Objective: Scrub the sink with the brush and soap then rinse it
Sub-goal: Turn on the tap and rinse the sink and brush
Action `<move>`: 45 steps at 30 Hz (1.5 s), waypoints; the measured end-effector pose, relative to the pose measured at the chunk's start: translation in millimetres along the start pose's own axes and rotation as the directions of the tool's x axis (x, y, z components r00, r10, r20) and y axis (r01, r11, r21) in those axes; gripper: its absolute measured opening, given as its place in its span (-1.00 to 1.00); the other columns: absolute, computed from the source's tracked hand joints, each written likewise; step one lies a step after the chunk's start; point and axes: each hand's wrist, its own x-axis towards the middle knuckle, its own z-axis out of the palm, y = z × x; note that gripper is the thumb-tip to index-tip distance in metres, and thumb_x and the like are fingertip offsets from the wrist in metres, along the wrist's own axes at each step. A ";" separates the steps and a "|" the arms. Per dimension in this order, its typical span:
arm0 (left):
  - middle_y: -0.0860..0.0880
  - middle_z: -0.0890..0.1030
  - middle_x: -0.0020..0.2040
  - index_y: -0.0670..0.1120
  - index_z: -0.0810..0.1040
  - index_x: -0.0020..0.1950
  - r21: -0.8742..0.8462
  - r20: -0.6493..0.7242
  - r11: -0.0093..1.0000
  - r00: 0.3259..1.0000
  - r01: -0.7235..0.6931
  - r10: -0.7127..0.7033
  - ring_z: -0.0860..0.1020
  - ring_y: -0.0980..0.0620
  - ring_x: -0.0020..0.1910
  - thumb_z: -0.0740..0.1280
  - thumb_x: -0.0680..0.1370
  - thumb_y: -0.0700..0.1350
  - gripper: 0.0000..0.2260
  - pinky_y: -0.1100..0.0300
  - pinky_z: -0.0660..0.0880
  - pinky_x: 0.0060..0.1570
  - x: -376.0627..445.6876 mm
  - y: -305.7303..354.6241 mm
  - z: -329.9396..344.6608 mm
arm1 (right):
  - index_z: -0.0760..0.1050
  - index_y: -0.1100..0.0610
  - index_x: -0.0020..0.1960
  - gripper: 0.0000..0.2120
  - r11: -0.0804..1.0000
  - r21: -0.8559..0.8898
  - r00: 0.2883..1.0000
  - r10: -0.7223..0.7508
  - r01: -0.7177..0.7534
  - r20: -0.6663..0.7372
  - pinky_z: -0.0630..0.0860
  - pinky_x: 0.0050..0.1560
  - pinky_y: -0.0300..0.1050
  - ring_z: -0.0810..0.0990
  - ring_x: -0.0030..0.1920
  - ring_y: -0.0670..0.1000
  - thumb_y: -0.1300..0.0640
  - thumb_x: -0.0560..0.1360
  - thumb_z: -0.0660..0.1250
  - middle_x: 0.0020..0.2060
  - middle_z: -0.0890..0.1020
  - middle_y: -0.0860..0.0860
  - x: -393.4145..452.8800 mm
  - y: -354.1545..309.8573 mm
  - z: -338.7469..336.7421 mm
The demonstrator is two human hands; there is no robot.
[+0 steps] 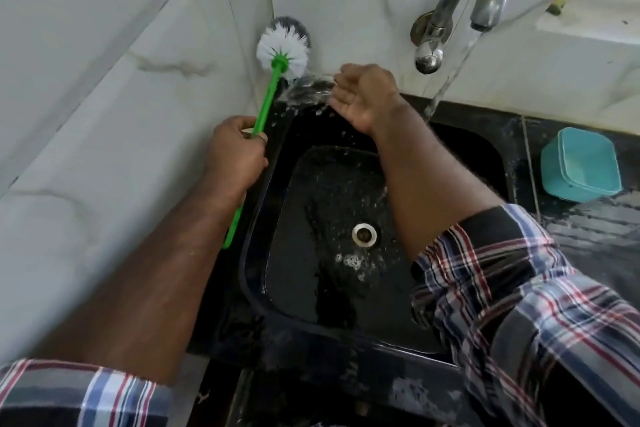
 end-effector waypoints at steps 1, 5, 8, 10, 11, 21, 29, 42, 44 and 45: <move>0.00 0.57 -0.24 -0.03 0.57 0.21 -0.006 0.000 1.000 1.000 0.010 -0.010 0.52 0.03 -0.46 0.32 0.55 -0.19 -0.76 0.30 0.38 -0.49 0.4 -1.9 -0.1 | 0.42 0.34 0.33 -0.67 1.000 -0.012 0.999 0.002 -0.003 -0.043 0.54 0.17 0.09 0.34 0.44 0.29 0.31 0.60 0.12 0.40 0.40 0.31 0.6 0.4 -9.7; 0.01 0.54 -0.26 -0.06 0.57 0.20 -0.012 0.044 0.999 0.998 0.042 -0.042 0.50 0.01 -0.45 0.30 0.56 -0.22 -0.77 0.31 0.35 -0.50 -2.5 -13.9 6.0 | 0.49 0.36 0.06 -0.76 0.961 0.259 0.981 -0.046 0.094 -0.188 0.53 0.17 0.01 0.52 0.25 0.22 0.29 0.60 0.07 0.10 0.55 0.29 0.8 -3.3 -56.1; 0.00 0.54 -0.27 -0.03 0.57 0.16 -0.014 0.069 0.999 0.996 0.052 -0.051 0.50 0.00 -0.46 0.30 0.55 -0.22 -0.79 0.28 0.36 -0.46 -5.0 -18.8 13.8 | 0.47 0.26 -0.17 -0.73 0.917 0.384 0.967 -0.008 0.110 -0.256 0.53 -0.32 -0.17 0.56 -0.22 0.08 0.28 0.56 0.02 -0.23 0.52 0.13 -4.7 -3.8 -79.6; 0.00 0.55 -0.26 0.00 0.55 0.14 -0.010 0.091 0.999 0.994 0.054 -0.053 0.51 0.01 -0.45 0.31 0.55 -0.21 -0.80 0.26 0.38 -0.45 -7.0 -19.5 21.1 | 0.42 0.21 -0.22 -0.73 0.882 0.460 0.969 0.022 0.097 -0.246 0.42 -0.43 -0.27 0.48 -0.36 0.01 0.29 0.54 0.00 -0.31 0.47 0.07 -7.7 -4.9 -91.6; 0.00 0.56 -0.24 0.01 0.55 0.15 -0.003 0.105 0.999 0.993 0.053 -0.053 0.51 0.01 -0.44 0.31 0.55 -0.20 -0.79 0.25 0.39 -0.45 -7.7 -19.6 25.1 | 0.41 0.21 -0.23 -0.76 0.875 0.477 0.975 0.023 0.088 -0.221 0.41 -0.45 -0.29 0.47 -0.37 0.01 0.31 0.51 0.02 -0.32 0.47 0.07 -11.1 -3.2 -95.6; -0.10 0.63 -0.03 -0.08 0.53 0.32 0.081 0.275 0.992 0.954 0.097 -0.115 0.55 0.05 -0.41 0.32 0.56 -0.17 -0.68 0.25 0.40 -0.54 -27.1 -20.2 69.3 | 0.42 0.37 0.01 -0.81 0.941 0.337 0.992 0.081 -0.045 -0.092 0.61 -0.37 -0.11 0.57 -0.18 0.16 0.40 0.56 0.04 -0.13 0.53 0.28 -24.2 -23.5 -113.5; -0.11 0.61 -0.08 -0.11 0.54 0.26 0.086 0.329 0.989 0.933 0.122 -0.144 0.52 0.05 -0.41 0.30 0.58 -0.20 -0.74 0.23 0.38 -0.52 -35.0 -20.9 90.3 | 0.42 0.01 -0.18 -0.91 0.791 -0.597 0.947 -0.078 -0.131 -0.312 0.38 -0.28 -0.13 0.31 -0.41 -0.01 0.19 0.43 0.19 -0.32 0.58 0.01 -23.3 -79.8 -176.8; -0.09 0.60 -0.14 -0.10 0.54 0.26 0.087 0.337 0.982 0.923 0.165 -0.185 0.51 0.06 -0.43 0.30 0.58 -0.20 -0.75 0.25 0.37 -0.53 -43.9 -17.2 104.4 | 0.51 0.37 0.09 -0.75 0.994 -0.012 0.980 0.109 -0.112 -0.166 0.66 -0.13 -0.03 0.62 -0.04 0.20 0.24 0.57 0.13 0.02 0.58 0.29 -15.4 -3.8 -141.8; -0.08 0.60 -0.14 -0.10 0.54 0.26 0.083 0.336 0.982 0.923 0.170 -0.188 0.51 0.06 -0.43 0.30 0.58 -0.20 -0.75 0.25 0.37 -0.53 -45.0 -17.9 104.4 | 0.49 0.37 0.00 -0.79 0.983 0.163 0.980 0.114 -0.088 -0.162 0.61 -0.33 -0.17 0.58 -0.17 0.13 0.30 0.56 0.10 -0.06 0.55 0.24 -16.1 -1.8 -137.3; -0.08 0.60 -0.14 -0.10 0.54 0.26 0.082 0.336 0.982 0.923 0.171 -0.189 0.52 0.06 -0.42 0.30 0.58 -0.20 -0.75 0.24 0.38 -0.52 -45.9 -18.0 104.4 | 0.47 0.35 -0.06 -0.80 0.969 0.233 0.981 0.120 -0.082 -0.153 0.56 -0.39 -0.23 0.54 -0.22 0.10 0.31 0.56 0.08 -0.12 0.52 0.22 -15.4 -2.5 -136.2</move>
